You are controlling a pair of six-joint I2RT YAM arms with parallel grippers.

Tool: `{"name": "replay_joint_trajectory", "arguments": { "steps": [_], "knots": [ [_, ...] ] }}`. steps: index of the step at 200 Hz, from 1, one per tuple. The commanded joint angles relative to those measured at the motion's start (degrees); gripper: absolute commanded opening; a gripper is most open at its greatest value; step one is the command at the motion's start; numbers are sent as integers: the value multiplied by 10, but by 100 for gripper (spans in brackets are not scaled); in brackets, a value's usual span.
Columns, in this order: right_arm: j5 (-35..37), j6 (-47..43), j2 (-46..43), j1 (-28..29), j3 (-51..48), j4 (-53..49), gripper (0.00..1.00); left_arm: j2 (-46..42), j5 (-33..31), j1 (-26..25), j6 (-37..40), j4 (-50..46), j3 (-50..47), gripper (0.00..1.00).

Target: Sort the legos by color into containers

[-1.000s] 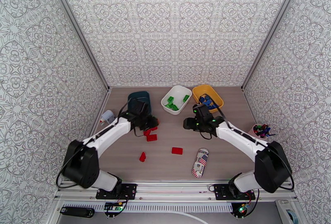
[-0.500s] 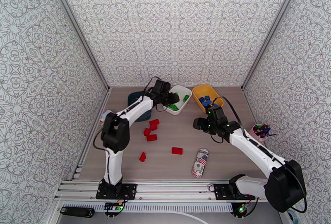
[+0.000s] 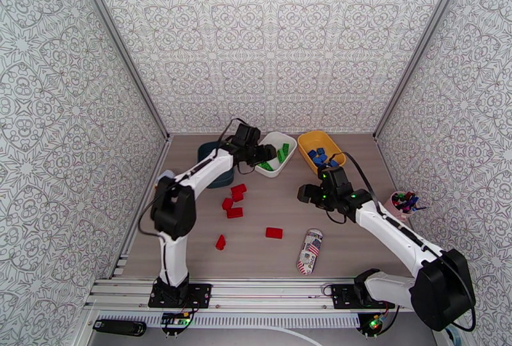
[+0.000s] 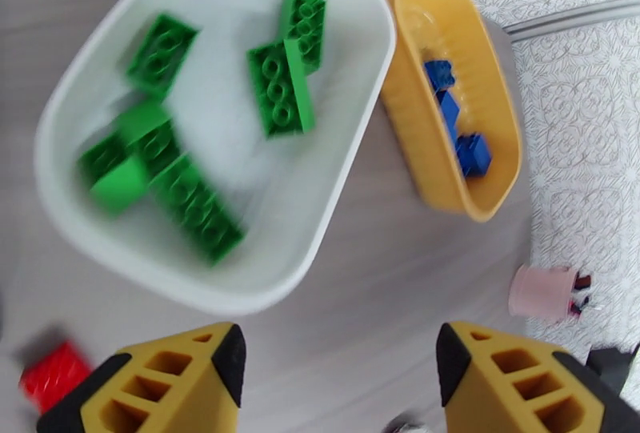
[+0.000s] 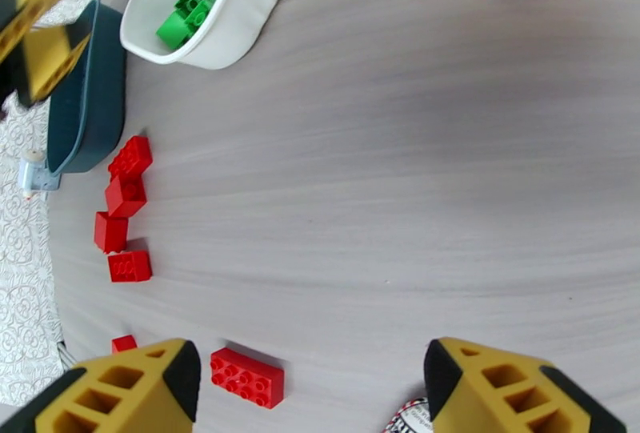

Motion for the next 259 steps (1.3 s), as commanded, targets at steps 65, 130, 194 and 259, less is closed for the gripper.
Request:
{"name": "replay_joint_trajectory", "arguments": {
  "steps": [65,130,194,259],
  "knots": [
    [-21,-6,49,62,24,25,77,-266,-166,-29,34,-134,-262,71],
    [-7,0,112,160,39,23,76,-448,-206,-76,-52,-197,-467,76],
    [20,28,109,233,33,12,75,-518,-228,-141,-132,-224,-584,76],
    [34,57,118,271,18,24,74,-487,-224,-140,-113,-170,-621,69]
  ]
}}
